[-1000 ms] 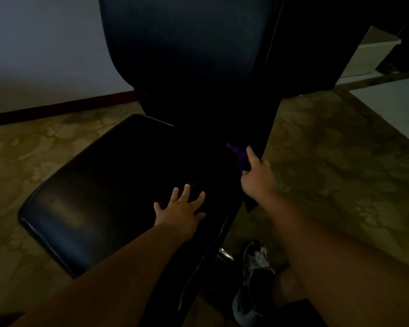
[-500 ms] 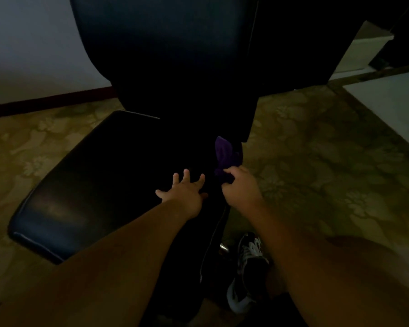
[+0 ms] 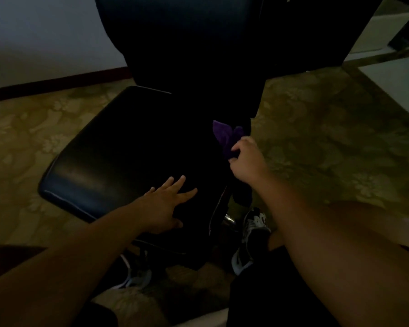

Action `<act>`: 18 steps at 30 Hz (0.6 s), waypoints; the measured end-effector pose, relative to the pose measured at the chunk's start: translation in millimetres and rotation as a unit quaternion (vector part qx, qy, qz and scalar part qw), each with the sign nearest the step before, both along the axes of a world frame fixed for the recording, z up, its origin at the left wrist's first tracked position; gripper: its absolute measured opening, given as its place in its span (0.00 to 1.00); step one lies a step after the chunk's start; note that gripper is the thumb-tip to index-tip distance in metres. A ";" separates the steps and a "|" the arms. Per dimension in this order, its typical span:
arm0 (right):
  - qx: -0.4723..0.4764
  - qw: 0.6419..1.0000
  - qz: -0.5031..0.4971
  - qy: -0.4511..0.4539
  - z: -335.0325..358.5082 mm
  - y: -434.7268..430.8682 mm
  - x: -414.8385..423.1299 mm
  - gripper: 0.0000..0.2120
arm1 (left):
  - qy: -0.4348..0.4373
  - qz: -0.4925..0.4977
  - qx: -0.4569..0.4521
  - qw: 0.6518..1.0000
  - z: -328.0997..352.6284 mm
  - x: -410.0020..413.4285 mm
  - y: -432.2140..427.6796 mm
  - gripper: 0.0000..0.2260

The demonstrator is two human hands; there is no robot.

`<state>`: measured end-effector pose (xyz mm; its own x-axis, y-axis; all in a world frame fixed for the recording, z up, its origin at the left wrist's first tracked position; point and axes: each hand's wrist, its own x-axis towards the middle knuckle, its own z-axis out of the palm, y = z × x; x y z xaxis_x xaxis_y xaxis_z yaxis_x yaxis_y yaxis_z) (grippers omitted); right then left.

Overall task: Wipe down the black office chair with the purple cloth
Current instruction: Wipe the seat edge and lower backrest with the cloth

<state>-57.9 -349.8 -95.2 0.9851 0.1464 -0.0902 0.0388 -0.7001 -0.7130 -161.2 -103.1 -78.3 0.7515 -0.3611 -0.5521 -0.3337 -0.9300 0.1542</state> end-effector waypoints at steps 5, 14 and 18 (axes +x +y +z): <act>-0.023 0.998 0.015 0.047 6.2 -7.5 13.0 0.29 | -0.004 0.003 0.009 1.000 0.1 0.0 -9.4 0.41; -0.117 0.993 0.011 0.035 -5.0 -6.0 -17.2 0.06 | -0.019 0.030 0.036 0.999 1.7 3.0 -35.3 0.41; -0.142 0.988 0.033 0.041 0.6 -1.5 -38.3 0.08 | -0.025 0.066 0.039 0.997 4.8 3.7 -52.5 0.42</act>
<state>-96.2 -351.3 -94.6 0.9618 0.1678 -0.2164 0.0414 -0.8703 -0.4909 -157.5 -155.6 -73.5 0.8172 -0.2147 -0.5349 -0.2137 -0.9747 0.0649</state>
